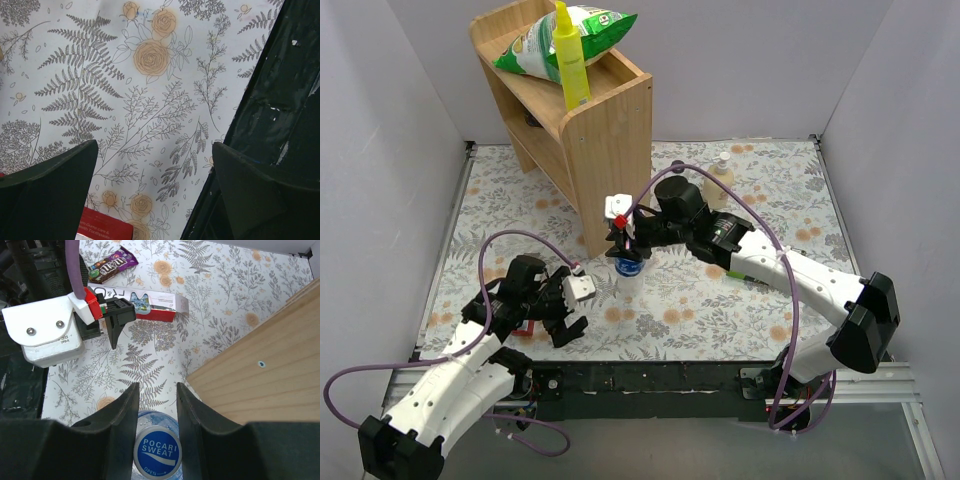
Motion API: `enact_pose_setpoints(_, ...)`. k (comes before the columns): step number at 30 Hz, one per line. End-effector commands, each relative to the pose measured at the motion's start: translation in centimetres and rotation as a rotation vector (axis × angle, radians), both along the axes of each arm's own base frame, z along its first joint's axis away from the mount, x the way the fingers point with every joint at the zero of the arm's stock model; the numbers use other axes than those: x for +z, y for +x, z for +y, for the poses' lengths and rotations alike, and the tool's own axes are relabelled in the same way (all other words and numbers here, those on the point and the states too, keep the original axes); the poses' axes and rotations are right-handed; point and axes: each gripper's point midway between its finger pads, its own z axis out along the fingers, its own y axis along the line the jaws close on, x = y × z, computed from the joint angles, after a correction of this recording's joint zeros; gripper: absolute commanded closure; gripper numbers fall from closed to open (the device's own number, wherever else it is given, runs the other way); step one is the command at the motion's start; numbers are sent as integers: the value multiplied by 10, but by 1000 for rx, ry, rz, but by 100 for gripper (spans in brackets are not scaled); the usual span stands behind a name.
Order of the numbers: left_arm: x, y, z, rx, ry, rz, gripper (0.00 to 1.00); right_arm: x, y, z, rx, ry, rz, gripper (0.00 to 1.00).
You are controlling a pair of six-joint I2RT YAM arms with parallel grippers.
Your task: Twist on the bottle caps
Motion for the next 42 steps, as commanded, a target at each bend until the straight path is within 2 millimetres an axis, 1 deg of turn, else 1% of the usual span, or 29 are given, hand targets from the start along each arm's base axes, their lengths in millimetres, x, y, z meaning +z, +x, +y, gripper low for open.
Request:
enact_pose_setpoints(1, -5, 1, 4, -3, 19, -28, 2, 15, -5, 4, 46, 62, -91, 99)
enact_pose_setpoints(4, -9, 0, 4, 0, 19, -21, 2, 3, -6, 3, 40, 47, -71, 99)
enact_pose_setpoints(5, -9, 1, 5, 4, 19, -29, 2, 4, -5, 4, 34, 57, -72, 99)
enact_pose_setpoints(7, -12, 1, 6, 9, 24, -28, 2, 0, -4, 4, 20, 60, -60, 99)
enact_pose_setpoints(8, -12, 1, 7, 12, 26, -30, 2, 3, -2, 6, 15, 84, -74, 99)
enact_pose_setpoints(9, -14, 1, 8, 15, 28, -28, 2, 5, -2, 4, 6, 97, -85, 99)
enact_pose_setpoints(10, -14, 1, 8, 16, 27, -30, 2, -1, -2, 4, 1, 100, -83, 99)
enact_pose_setpoints(18, -17, 0, 8, 8, 31, -26, 2, -20, -1, 6, -3, 79, -58, 98)
enact_pose_setpoints(20, -17, 1, 8, 9, 31, -27, 2, -23, -1, 6, -3, 73, -54, 94)
enact_pose_setpoints(21, -17, 0, 8, 10, 31, -26, 2, -26, -2, 6, 0, 68, -50, 89)
enact_pose_setpoints(22, -17, 1, 8, 9, 29, -28, 2, -26, -1, 5, -5, 69, -51, 87)
enact_pose_setpoints(27, -18, 0, 8, 6, 29, -25, 2, -41, -4, 3, 1, 44, -31, 81)
enact_pose_setpoints(29, -18, 0, 8, 6, 30, -26, 2, -42, -5, 3, 3, 41, -31, 80)
enact_pose_setpoints(31, -18, 0, 8, 5, 29, -27, 2, -46, -6, 2, 4, 33, -30, 76)
enact_pose_setpoints(32, -18, -1, 8, 4, 28, -25, 2, -47, -6, 1, 3, 31, -33, 74)
enact_pose_setpoints(33, -19, -1, 8, 3, 28, -25, 2, -50, -6, 1, 3, 27, -32, 68)
enact_pose_setpoints(38, -18, 0, 8, 3, 29, -26, 2, -51, -8, -2, -2, 25, -36, 55)
enact_pose_setpoints(42, -18, 0, 8, 2, 28, -26, 2, -52, -9, -3, 0, 22, -35, 51)
